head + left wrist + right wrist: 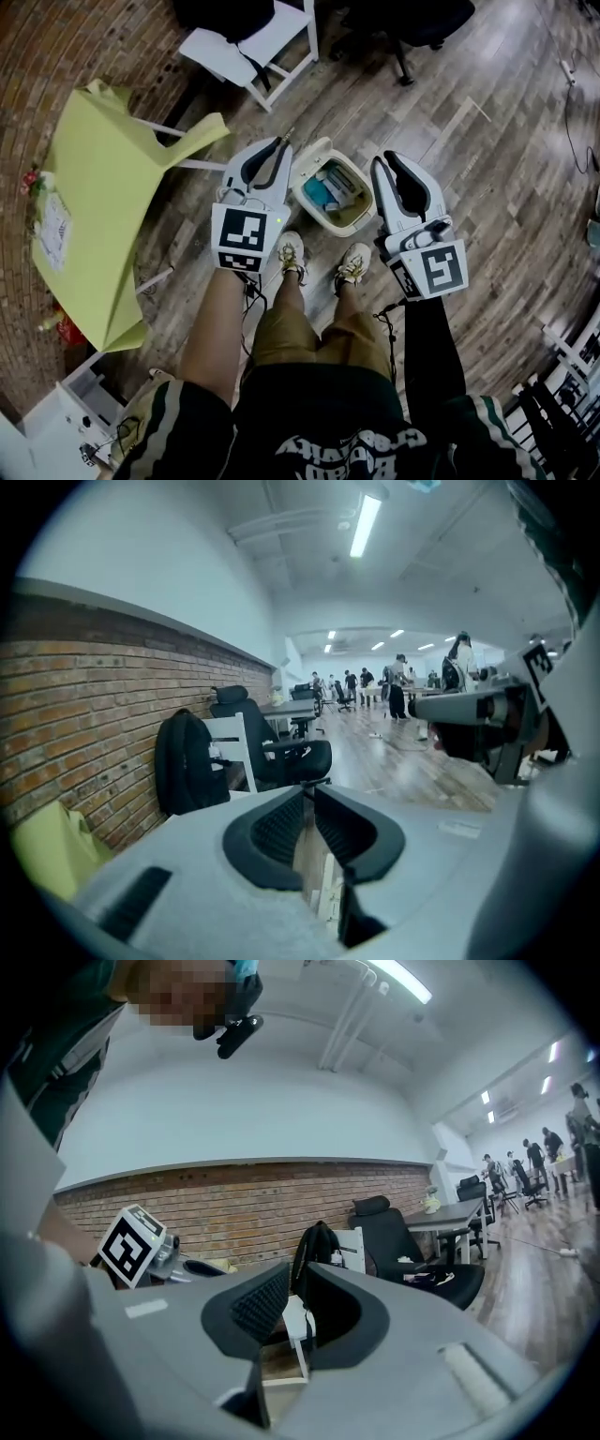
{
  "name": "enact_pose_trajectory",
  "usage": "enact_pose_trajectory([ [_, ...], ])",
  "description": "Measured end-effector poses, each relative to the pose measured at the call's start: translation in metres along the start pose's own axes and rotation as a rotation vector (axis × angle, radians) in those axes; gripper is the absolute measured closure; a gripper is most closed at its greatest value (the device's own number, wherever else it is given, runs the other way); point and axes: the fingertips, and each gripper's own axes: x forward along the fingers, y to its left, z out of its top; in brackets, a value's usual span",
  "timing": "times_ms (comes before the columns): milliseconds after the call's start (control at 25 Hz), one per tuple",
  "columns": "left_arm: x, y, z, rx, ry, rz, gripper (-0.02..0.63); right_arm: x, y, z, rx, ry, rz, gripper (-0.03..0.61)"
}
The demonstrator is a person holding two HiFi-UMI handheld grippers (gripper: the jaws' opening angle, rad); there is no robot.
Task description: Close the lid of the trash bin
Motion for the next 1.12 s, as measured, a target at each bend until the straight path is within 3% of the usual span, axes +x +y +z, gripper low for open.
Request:
enact_pose_trajectory([
  [280, 0.040, 0.007, -0.076, -0.035, 0.111, -0.070, 0.561, 0.023, 0.002, -0.038, 0.019, 0.029, -0.026, 0.505],
  [560, 0.060, 0.015, -0.142, -0.084, 0.203, -0.085, 0.557, 0.031, 0.010, -0.071, 0.042, 0.064, -0.037, 0.506],
  [1120, 0.097, 0.022, -0.212, -0.142, 0.300, -0.144, 0.549, 0.035, 0.013, -0.110, 0.106, 0.086, -0.090, 0.508],
])
